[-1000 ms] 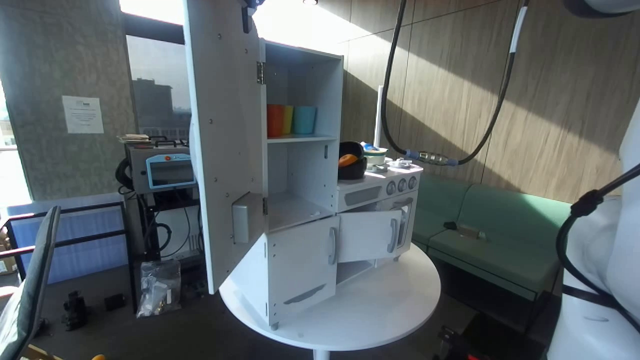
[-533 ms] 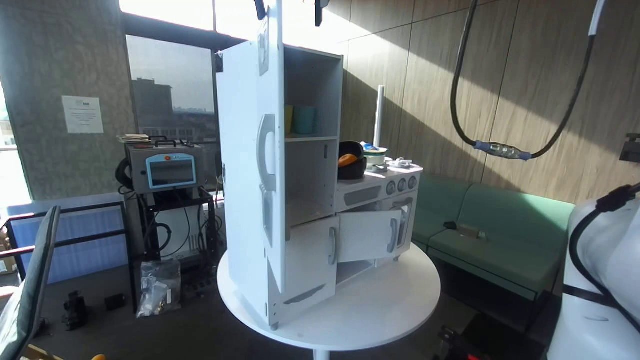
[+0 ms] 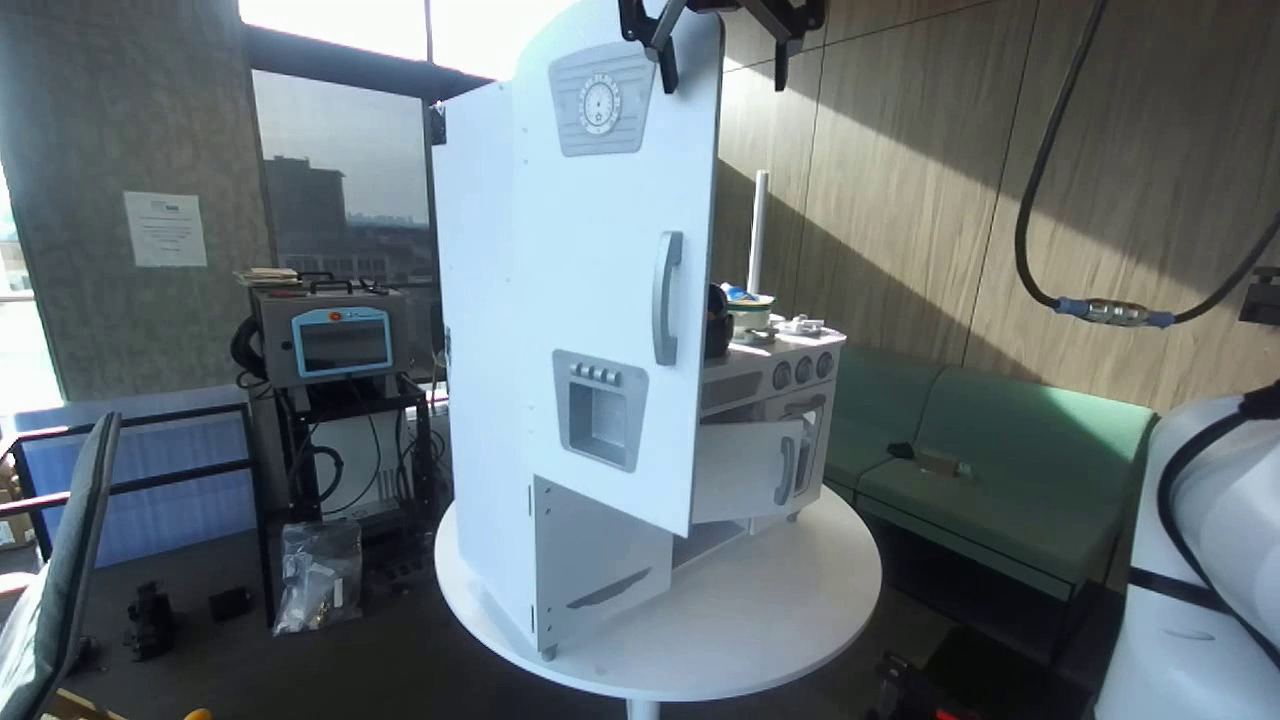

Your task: Close the open kitchen cabinet doors

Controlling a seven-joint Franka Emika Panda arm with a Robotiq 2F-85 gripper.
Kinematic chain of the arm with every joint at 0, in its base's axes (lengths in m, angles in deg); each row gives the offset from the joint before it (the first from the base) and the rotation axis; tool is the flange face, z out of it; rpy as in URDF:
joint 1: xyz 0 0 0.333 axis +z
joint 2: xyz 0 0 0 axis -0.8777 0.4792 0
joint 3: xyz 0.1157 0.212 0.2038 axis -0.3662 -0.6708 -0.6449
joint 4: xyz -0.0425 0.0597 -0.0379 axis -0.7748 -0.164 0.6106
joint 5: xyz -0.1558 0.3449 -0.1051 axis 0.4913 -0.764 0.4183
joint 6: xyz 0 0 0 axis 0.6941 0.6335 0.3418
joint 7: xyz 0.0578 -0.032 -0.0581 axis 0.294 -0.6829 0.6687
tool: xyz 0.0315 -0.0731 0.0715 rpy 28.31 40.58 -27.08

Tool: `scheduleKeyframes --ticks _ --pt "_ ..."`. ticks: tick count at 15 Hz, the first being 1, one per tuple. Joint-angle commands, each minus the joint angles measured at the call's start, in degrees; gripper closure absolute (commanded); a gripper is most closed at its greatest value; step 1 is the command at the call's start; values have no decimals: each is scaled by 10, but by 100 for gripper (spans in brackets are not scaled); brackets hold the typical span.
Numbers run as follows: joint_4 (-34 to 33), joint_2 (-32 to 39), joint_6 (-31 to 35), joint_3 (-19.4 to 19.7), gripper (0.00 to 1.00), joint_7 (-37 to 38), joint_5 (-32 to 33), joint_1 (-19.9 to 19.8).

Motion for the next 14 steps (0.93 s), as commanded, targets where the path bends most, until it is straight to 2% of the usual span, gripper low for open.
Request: scheduleKeyframes --ticks 1,3,4,6,7,8,10,11,14 --pt "58 -69 -16 14 0 -4 2 -33" --pt "80 -91 2 26 0 -2 13 -47" --pt "95 -100 34 36 0 0 22 -50" --pt "134 -113 133 60 0 7 33 -51" --pt "152 -111 173 87 0 29 51 -20" --pt "174 -110 220 97 0 44 74 -24" --pt "213 -108 311 119 0 66 97 -44" --pt "230 -107 356 113 0 77 98 -78" --pt "268 -106 458 124 0 124 118 -121"
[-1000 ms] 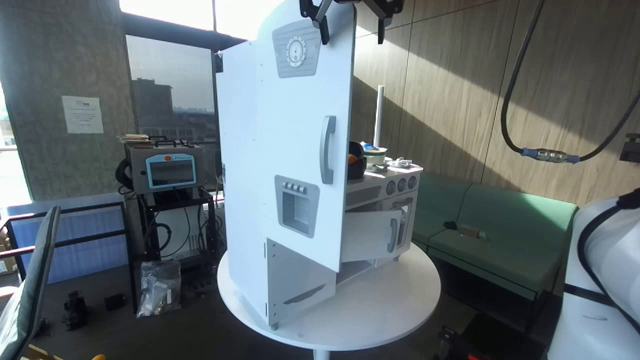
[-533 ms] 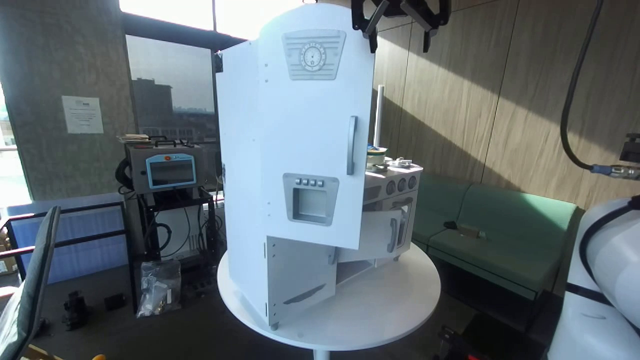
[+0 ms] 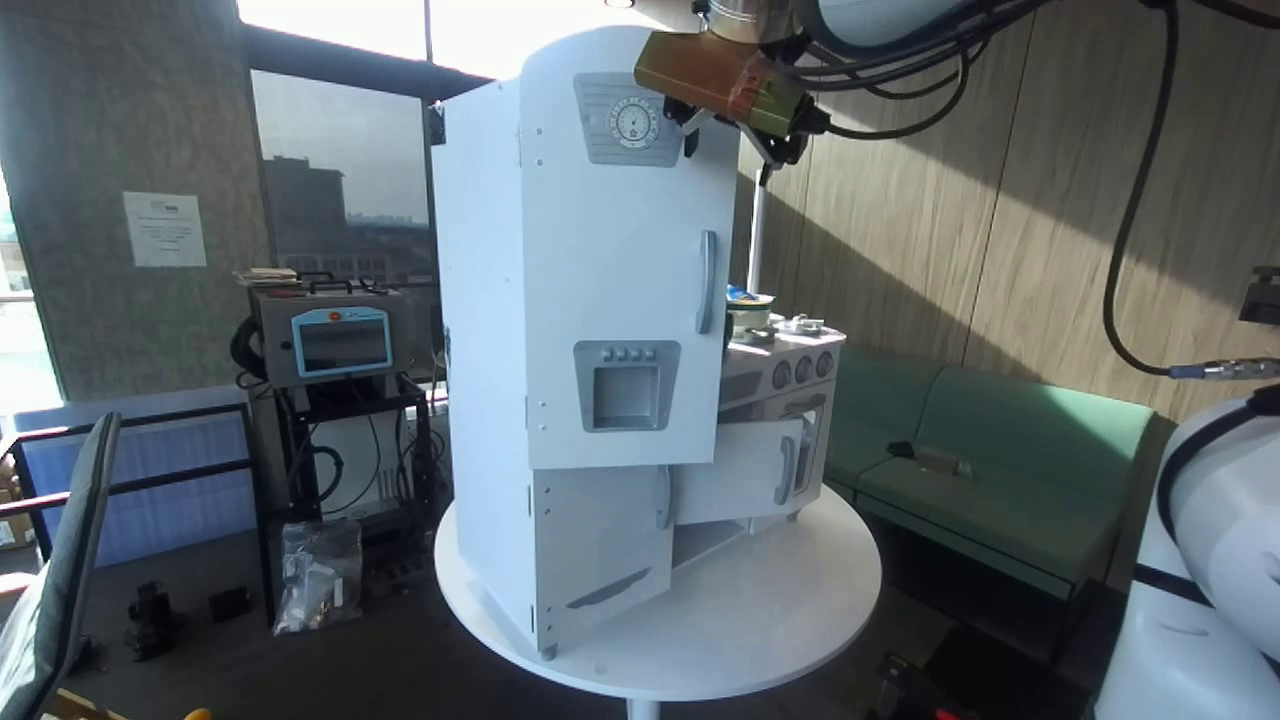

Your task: Close the open kitchen cabinet doors

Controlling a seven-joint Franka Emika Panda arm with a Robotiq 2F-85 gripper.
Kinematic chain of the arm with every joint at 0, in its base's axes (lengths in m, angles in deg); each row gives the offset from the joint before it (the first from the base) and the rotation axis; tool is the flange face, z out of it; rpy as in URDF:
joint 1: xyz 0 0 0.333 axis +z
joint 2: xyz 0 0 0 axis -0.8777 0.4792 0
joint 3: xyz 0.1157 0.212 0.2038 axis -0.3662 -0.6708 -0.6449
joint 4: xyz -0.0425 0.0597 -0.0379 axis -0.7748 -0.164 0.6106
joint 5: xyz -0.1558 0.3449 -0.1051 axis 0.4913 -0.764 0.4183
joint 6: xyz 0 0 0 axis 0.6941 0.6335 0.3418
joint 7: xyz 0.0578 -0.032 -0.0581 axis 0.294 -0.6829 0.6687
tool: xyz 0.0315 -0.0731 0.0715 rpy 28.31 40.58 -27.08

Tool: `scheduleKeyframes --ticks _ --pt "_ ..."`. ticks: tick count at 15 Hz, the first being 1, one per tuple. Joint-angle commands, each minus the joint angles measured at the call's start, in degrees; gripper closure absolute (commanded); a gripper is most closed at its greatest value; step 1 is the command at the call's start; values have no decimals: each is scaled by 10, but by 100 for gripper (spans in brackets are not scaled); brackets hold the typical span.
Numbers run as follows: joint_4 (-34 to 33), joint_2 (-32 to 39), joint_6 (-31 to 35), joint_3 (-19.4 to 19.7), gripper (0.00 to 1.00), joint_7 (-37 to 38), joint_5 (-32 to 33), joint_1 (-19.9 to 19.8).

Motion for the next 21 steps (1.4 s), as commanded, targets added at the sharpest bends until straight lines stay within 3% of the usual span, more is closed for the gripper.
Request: scheduleKeyframes --ticks 1,8,14,18,21 --pt "45 -15 114 1 0 63 27 -57" --pt "81 -11 266 -5 0 70 52 -111" --pt "125 -44 227 8 0 -24 -30 -83" --pt "174 -74 157 19 0 -157 -146 -57" --pt "236 -96 159 28 0 -268 -216 -46"
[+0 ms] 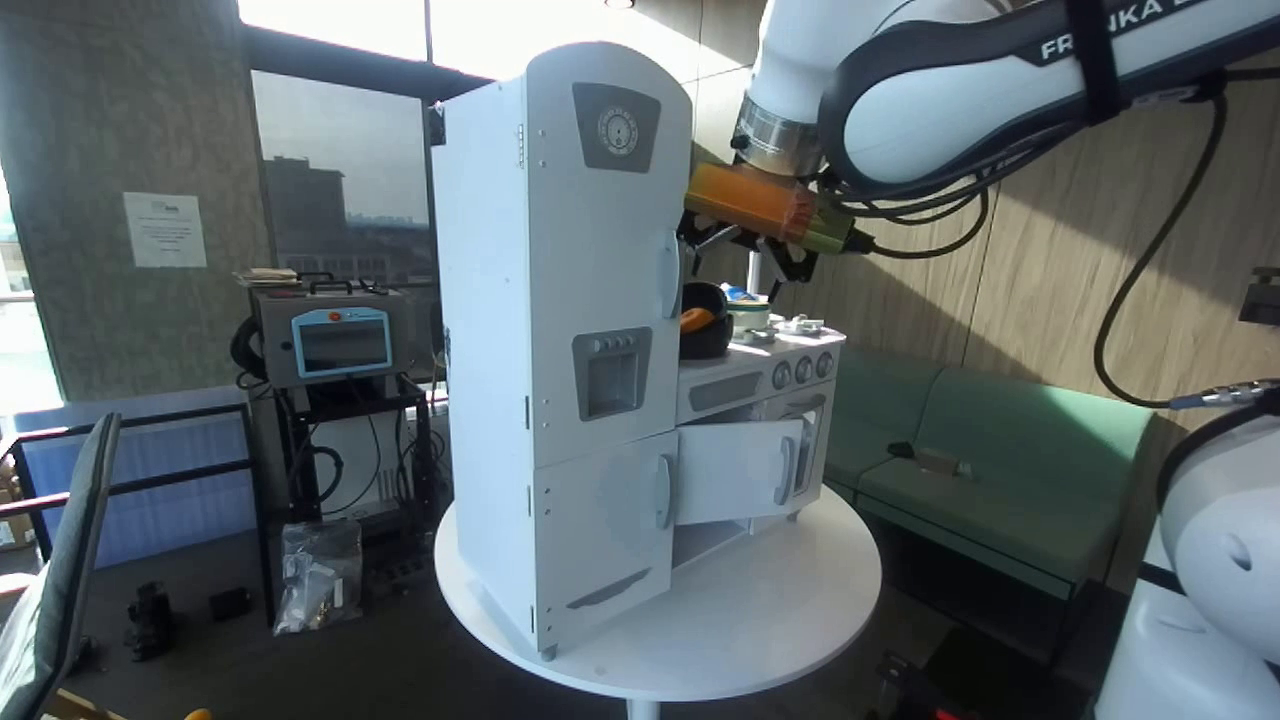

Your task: Close the open kitchen cabinet doors

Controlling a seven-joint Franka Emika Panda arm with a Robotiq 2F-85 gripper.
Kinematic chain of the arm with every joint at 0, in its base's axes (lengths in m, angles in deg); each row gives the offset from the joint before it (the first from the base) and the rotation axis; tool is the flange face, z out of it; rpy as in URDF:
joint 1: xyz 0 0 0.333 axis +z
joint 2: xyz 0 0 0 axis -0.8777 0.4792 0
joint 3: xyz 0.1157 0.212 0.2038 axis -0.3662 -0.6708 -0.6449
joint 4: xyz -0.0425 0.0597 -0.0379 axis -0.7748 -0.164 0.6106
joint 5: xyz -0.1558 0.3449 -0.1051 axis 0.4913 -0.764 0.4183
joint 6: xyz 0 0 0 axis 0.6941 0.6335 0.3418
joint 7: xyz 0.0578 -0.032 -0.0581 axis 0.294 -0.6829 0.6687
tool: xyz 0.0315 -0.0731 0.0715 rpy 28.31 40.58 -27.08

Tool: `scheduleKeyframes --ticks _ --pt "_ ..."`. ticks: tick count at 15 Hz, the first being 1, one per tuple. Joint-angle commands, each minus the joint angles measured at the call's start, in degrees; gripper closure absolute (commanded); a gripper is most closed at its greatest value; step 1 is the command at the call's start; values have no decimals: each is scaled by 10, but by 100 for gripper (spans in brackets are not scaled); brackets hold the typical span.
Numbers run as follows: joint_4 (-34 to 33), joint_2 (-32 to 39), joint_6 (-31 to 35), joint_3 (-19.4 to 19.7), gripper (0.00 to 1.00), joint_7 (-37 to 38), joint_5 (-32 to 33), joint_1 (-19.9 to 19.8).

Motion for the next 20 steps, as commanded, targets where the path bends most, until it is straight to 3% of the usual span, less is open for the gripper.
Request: scheduleKeyframes --ticks 1,4,5,6,7,11,12,13,16,18,20 --pt "80 -47 6 20 0 -135 -66 16" --pt "136 -51 39 38 0 -255 -88 8" --pt "100 -14 13 69 0 -262 -65 49" --pt "111 -28 17 2 0 -240 -101 -20" --pt "111 -22 11 45 0 -234 -69 23" --pt "106 -15 11 63 0 -251 -68 43" --pt "93 9 18 -3 0 -237 -94 -14" --pt "106 21 47 11 0 -198 -26 3" --pt "111 83 129 -31 0 -103 88 -80" --pt "112 115 147 -76 0 -50 144 -156" --pt "103 157 129 -81 0 2 210 -192"
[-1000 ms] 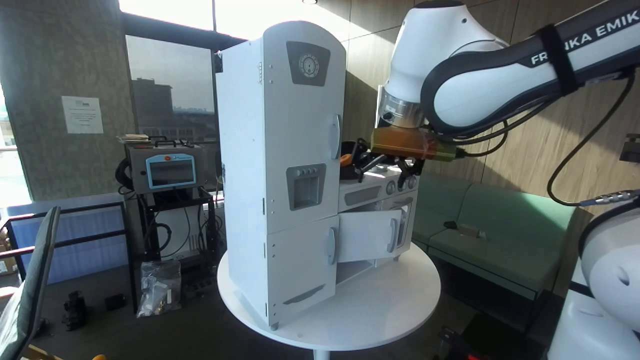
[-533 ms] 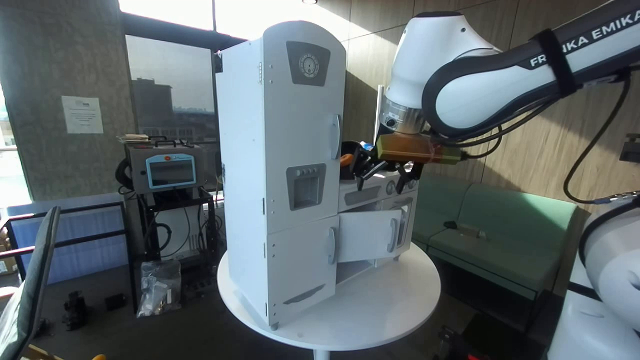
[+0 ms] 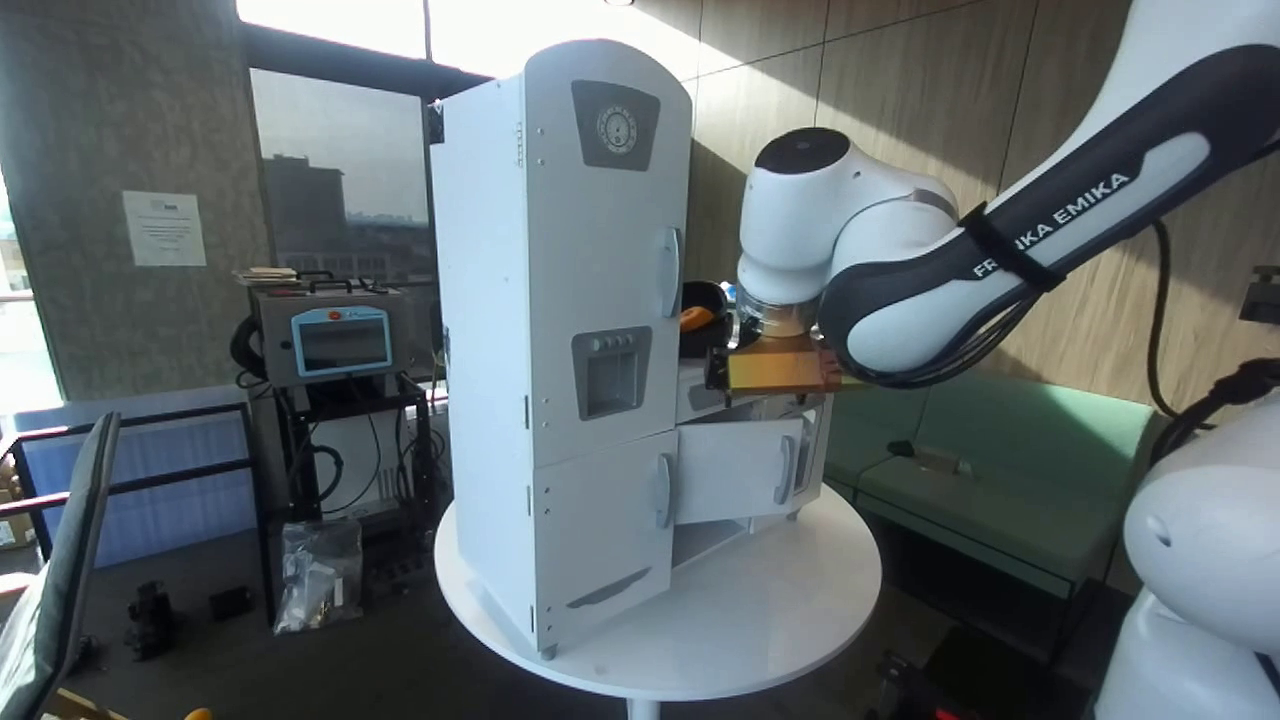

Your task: Close the open kitchen cabinet doors

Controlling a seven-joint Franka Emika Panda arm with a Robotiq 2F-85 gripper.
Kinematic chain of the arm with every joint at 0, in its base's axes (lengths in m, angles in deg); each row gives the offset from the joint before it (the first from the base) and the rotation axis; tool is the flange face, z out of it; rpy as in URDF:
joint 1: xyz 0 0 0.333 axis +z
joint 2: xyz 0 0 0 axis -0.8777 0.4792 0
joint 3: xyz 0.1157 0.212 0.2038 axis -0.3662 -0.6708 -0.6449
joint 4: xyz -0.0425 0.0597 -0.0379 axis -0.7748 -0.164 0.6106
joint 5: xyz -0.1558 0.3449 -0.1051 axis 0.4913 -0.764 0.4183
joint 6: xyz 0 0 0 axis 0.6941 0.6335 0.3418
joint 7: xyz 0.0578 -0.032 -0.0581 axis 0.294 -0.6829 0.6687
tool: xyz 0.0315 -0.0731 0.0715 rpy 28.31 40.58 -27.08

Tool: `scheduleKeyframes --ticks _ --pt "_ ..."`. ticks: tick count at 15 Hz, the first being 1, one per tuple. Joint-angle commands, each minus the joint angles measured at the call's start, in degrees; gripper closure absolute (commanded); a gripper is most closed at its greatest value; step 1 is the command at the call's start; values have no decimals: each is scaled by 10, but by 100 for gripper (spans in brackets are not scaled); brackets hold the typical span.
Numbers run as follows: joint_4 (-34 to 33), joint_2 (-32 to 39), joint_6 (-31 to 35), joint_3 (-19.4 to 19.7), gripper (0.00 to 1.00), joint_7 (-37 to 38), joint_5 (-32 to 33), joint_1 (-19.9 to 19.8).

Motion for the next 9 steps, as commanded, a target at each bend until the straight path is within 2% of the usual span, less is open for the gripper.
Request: scheduleKeyframes --ticks 1,4,6,7,9 --pt "-15 73 0 -22 0 90 106 -77" --pt "-26 137 3 15 0 123 166 -69" --pt "-42 182 14 31 0 186 239 -67" --pt "-51 202 28 2 0 223 271 -104" --pt "-78 243 36 4 0 319 355 -114"
